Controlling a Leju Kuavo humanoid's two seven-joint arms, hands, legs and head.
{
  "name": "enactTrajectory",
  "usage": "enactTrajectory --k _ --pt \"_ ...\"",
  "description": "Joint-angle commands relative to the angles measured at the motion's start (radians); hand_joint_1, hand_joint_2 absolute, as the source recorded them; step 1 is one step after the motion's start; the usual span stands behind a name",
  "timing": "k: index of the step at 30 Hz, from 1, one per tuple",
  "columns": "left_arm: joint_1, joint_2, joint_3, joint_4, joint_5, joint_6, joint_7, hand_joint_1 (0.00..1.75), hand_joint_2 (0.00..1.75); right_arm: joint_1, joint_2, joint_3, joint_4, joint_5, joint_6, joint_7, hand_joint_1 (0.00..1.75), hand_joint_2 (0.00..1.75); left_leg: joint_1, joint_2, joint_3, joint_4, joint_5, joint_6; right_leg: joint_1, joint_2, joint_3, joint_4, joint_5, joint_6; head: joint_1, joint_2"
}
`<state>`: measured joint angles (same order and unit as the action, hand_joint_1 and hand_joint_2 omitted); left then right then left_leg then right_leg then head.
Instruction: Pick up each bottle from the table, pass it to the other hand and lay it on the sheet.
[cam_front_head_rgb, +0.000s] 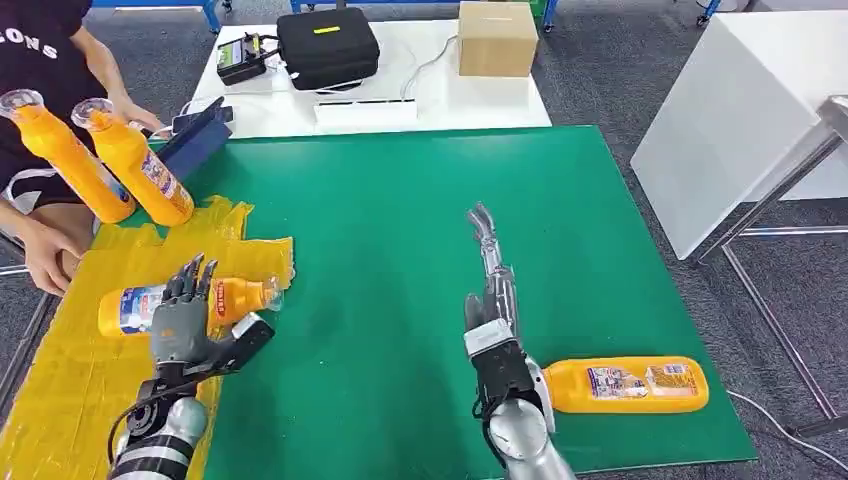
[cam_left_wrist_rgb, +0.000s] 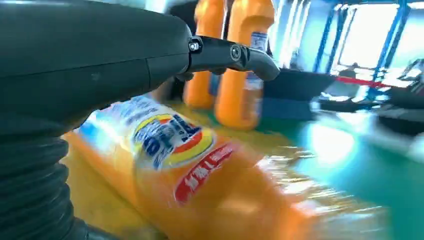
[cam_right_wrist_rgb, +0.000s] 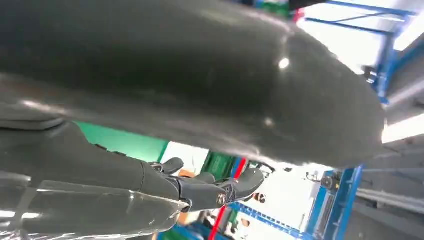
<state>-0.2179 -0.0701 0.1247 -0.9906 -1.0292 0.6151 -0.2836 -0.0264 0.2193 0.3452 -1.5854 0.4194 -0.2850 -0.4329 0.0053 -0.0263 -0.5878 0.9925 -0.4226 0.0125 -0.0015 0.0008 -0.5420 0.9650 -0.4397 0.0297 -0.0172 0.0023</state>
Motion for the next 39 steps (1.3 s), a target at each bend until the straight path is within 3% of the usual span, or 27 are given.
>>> enactTrajectory --k 1,4,8,11,16,19,23,28,37,38,39 --pt "0.202 -0.050 -0.162 -0.569 0.201 -0.090 -0.107 0.00 1.75 0.028 -0.070 -0.032 0.001 0.102 0.003 0.040 0.00 0.00 0.001 0.000 0.001 0.001 -0.002 0.000 0.001 -0.001 0.003 -0.001 -0.002 0.000 0.000 0.000" --pt "0.281 -0.035 -0.218 -0.740 0.201 -0.130 -0.081 0.00 1.75 0.056 -0.076 -0.054 -0.006 0.135 0.017 0.048 0.00 0.00 0.001 0.004 0.000 0.002 -0.004 0.000 0.002 0.002 0.001 -0.001 -0.002 0.000 0.000 0.000" --pt "0.301 -0.028 -0.227 -0.767 0.225 -0.136 -0.087 0.00 1.75 0.067 -0.077 -0.061 -0.010 0.145 0.024 0.049 0.00 0.00 0.001 0.003 -0.001 0.001 -0.003 0.001 0.001 0.002 -0.001 -0.001 -0.001 0.000 0.000 0.000" --pt "0.340 -0.029 -0.235 -0.815 0.428 -0.264 -0.151 0.00 1.75 0.079 -0.095 -0.059 -0.005 0.223 0.049 0.075 0.00 0.00 0.001 0.004 0.000 0.000 -0.004 0.001 0.001 0.003 0.000 -0.001 -0.001 0.000 0.000 0.000" --pt "0.392 -0.060 -0.195 -0.849 0.574 -0.375 -0.199 0.00 1.75 0.105 -0.198 -0.023 0.001 0.467 0.052 0.161 0.00 0.00 0.000 0.004 0.001 -0.001 -0.003 0.001 0.001 0.002 0.001 -0.002 -0.001 0.000 0.000 0.000" --pt "0.418 -0.092 -0.109 -0.856 0.628 -0.360 -0.203 0.00 1.75 0.158 -0.321 -0.016 -0.064 0.601 0.062 0.245 0.00 0.00 0.000 0.004 0.003 -0.001 -0.004 0.002 0.001 0.002 0.004 -0.003 -0.002 0.001 0.000 0.000" --pt "0.416 -0.105 -0.074 -0.844 0.645 -0.377 -0.213 0.00 1.75 0.175 -0.354 -0.023 -0.084 0.612 0.087 0.263 0.00 0.00 0.000 0.002 0.003 -0.001 -0.004 0.002 0.000 0.000 0.004 -0.003 -0.003 0.001 0.000 0.000" --pt "0.398 -0.122 -0.053 -0.792 0.688 -0.413 -0.236 0.00 1.75 0.294 -0.548 -0.103 -0.165 0.585 0.126 0.269 0.00 0.00 -0.002 -0.002 0.001 -0.001 -0.003 0.002 -0.001 -0.003 0.003 -0.003 -0.002 0.001 -0.001 0.000" --pt "0.402 -0.129 -0.065 -0.787 0.705 -0.408 -0.240 0.00 1.75 0.374 -0.517 -0.278 -0.239 0.546 0.113 0.217 0.00 0.00 -0.003 -0.001 0.001 0.000 -0.005 0.004 -0.003 -0.001 0.002 -0.002 -0.004 0.003 0.000 0.000" --pt "0.405 -0.130 -0.065 -0.790 0.710 -0.410 -0.240 0.00 1.75 0.381 -0.509 -0.302 -0.245 0.575 0.112 0.218 0.00 1.75 -0.003 -0.001 0.001 0.000 -0.005 0.004 -0.003 -0.002 0.001 -0.002 -0.004 0.003 0.000 0.000" --pt "0.404 -0.130 -0.068 -0.791 0.715 -0.414 -0.241 0.00 1.75 0.393 -0.510 -0.332 -0.249 0.600 0.118 0.215 0.00 1.75 -0.003 0.000 0.002 -0.001 -0.006 0.004 -0.002 -0.002 0.003 -0.002 -0.004 0.003 -0.001 0.000"
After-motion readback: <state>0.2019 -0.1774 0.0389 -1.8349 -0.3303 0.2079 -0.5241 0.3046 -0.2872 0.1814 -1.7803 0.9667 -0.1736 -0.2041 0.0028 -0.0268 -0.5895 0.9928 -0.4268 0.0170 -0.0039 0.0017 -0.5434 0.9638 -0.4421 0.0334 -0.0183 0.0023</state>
